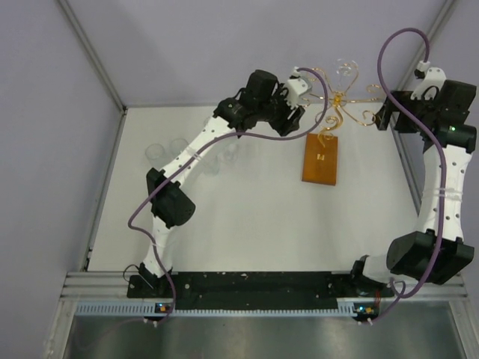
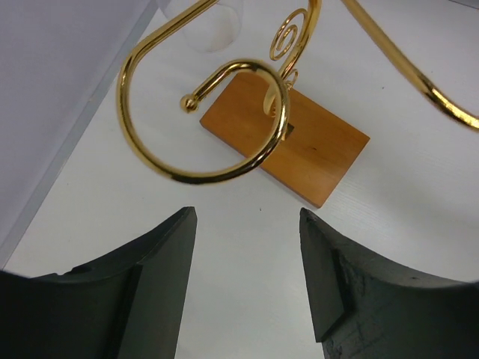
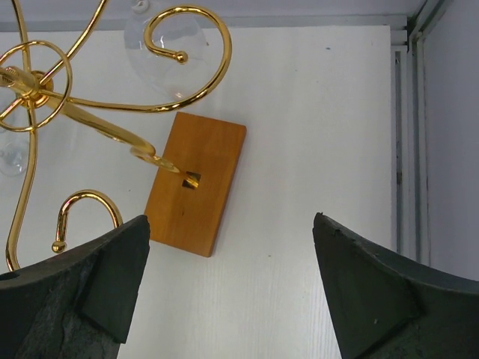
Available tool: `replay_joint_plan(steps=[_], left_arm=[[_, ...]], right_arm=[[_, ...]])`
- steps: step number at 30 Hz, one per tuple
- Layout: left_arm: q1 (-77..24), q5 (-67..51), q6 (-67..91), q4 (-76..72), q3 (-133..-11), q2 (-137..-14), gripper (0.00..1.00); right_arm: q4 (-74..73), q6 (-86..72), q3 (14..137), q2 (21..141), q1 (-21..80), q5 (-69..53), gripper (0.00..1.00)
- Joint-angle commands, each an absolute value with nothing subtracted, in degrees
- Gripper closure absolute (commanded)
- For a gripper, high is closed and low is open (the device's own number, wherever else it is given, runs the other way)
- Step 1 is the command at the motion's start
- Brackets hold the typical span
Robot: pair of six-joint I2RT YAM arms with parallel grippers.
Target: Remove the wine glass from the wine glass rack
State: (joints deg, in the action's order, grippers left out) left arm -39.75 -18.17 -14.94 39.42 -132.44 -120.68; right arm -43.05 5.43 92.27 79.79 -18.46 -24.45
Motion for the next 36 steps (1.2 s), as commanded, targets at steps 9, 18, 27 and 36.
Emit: replay_joint_plan(steps=[9,18,27,36], left_arm=[[-41.66,-7.74,-18.80,23.03,-137.64,-123.57,0.32],[-40.96,-4.75,-19.16,22.76,-135.45,-122.87,0.31],[-39.73,-3.43,-16.79,22.07,-123.51,-114.36,0.25],[-39.64,-1.06,-15.21,20.48,-109.70,-104.33,0.24]], right_arm=[[-45.35,9.49,89.65,72.95,-10.38,-23.29,0.12],[-46.76,5.37,85.26,69.52,-6.68,-24.16,0.13],[-48.25,2.72,83.41,67.59,-2.64,-26.89,0.16],[-48.25,2.99,84.64,68.38,1.13,-27.68,0.18]])
